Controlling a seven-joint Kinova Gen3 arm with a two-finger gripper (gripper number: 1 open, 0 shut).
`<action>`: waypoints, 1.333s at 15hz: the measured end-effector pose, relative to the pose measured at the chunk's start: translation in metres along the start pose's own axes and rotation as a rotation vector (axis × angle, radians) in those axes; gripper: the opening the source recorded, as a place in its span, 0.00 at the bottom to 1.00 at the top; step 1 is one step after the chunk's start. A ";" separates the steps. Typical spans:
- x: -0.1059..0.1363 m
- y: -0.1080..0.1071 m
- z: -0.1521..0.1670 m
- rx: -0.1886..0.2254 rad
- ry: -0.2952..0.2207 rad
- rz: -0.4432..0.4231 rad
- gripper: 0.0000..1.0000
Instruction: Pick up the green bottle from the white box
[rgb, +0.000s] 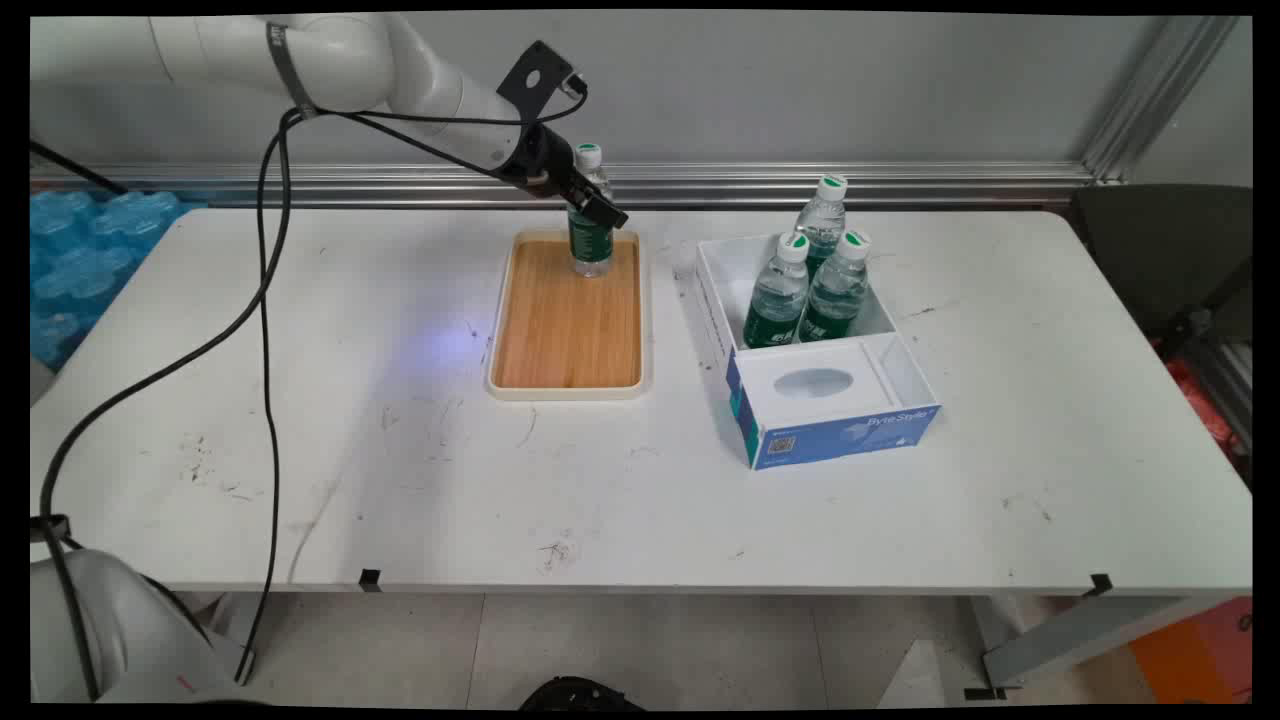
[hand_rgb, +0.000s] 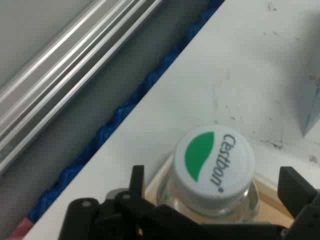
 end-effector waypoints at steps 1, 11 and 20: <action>0.000 0.000 -0.002 -0.003 0.003 0.005 1.00; 0.024 -0.007 -0.085 -0.021 0.011 0.089 1.00; 0.075 0.005 -0.181 -0.090 0.006 0.220 1.00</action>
